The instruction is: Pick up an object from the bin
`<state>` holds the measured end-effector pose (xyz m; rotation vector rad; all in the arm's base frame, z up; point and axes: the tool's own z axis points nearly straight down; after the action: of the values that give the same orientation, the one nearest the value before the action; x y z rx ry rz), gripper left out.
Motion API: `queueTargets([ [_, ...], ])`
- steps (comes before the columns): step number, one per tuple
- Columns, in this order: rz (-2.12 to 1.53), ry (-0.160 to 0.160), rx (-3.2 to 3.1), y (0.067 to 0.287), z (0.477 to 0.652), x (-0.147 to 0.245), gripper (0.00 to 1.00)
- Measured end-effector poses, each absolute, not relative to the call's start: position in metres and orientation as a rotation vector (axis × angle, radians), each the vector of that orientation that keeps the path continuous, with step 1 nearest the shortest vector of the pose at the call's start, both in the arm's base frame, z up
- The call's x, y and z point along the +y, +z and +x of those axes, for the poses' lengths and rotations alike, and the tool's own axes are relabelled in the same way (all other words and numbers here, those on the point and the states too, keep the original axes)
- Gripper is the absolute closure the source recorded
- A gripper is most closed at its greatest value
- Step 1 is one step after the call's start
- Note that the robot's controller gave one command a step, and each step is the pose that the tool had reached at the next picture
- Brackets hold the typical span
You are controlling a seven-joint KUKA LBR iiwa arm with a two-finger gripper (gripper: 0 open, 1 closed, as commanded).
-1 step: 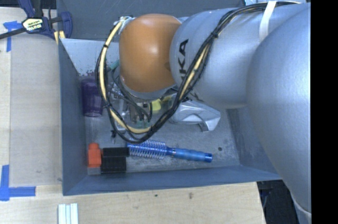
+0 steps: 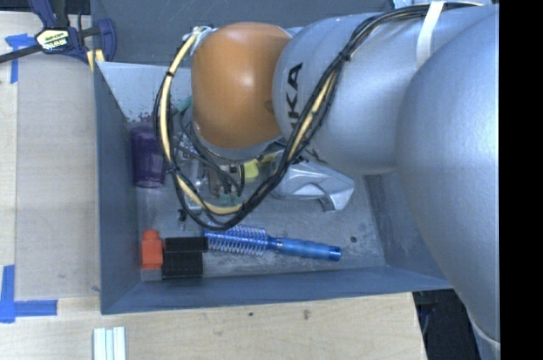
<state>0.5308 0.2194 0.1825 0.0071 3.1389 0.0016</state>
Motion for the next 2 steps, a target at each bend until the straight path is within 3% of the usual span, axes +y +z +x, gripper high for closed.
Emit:
queueTargets([
  [2, 0.163, 0.002, 3.135, 0.159, 0.499, 0.205, 0.0],
])
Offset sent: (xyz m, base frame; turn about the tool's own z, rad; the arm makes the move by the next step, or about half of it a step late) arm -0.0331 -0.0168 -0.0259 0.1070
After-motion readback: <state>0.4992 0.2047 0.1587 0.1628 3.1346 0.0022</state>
